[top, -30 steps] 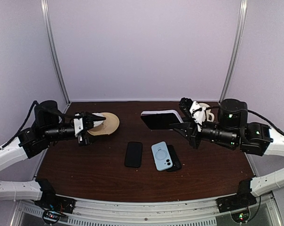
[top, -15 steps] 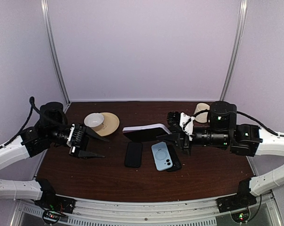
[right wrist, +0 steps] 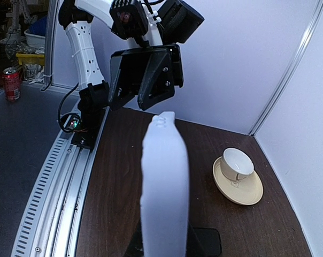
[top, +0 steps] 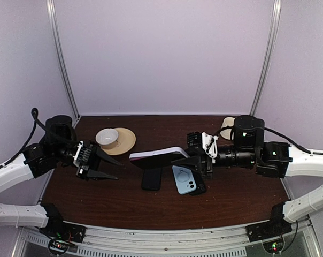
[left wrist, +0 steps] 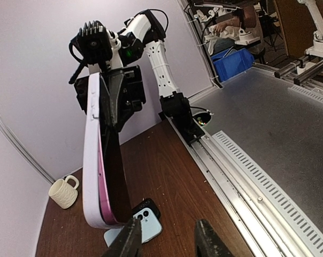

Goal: Take the phone out of the phone case
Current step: Pass from the right arm to the left

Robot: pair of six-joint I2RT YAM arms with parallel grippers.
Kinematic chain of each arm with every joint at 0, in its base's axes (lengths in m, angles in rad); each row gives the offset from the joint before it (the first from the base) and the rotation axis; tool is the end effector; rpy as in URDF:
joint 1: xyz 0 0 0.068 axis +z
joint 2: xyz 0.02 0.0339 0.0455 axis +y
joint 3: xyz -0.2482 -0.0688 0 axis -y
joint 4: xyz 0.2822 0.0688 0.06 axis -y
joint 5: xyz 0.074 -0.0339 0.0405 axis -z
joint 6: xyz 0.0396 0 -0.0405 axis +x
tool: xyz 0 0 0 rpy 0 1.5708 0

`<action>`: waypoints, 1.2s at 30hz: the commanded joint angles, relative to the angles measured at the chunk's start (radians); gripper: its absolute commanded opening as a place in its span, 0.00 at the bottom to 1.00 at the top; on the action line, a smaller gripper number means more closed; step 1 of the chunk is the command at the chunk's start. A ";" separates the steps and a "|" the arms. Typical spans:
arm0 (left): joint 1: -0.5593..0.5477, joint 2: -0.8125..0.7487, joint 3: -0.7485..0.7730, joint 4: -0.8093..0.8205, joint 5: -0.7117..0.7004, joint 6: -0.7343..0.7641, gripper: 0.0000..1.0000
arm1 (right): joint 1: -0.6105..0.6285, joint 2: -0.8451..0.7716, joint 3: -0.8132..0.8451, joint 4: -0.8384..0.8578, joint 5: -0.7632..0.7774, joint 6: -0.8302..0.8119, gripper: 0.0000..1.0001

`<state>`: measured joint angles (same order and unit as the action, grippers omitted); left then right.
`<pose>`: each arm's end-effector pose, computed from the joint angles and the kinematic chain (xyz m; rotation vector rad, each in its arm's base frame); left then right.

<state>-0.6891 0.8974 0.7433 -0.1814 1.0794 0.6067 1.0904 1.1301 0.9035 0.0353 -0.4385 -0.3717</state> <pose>0.1636 -0.1801 0.2930 1.6093 0.9227 -1.0715 0.1286 0.2831 0.3122 -1.4508 1.1212 0.8993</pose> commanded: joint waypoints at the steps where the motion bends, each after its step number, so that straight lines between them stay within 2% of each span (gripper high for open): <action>1: -0.006 0.012 0.027 0.019 0.019 -0.009 0.38 | 0.000 -0.010 0.032 0.113 -0.087 -0.006 0.00; 16: -0.019 0.028 0.023 0.035 0.025 -0.028 0.43 | 0.003 0.047 0.060 0.147 -0.157 0.009 0.00; 22: -0.020 0.020 0.021 0.033 0.011 -0.026 0.43 | 0.003 0.055 0.061 0.171 -0.125 0.011 0.00; 29: -0.020 0.011 0.019 0.039 -0.012 -0.023 0.43 | 0.002 0.056 0.064 0.166 -0.012 0.007 0.00; 36: -0.020 0.012 0.018 0.045 -0.023 -0.024 0.43 | 0.006 0.068 0.071 0.167 0.016 0.014 0.00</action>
<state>-0.6960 0.9131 0.7433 -0.1905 1.0542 0.5919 1.0885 1.1873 0.9146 0.0826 -0.4911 -0.3676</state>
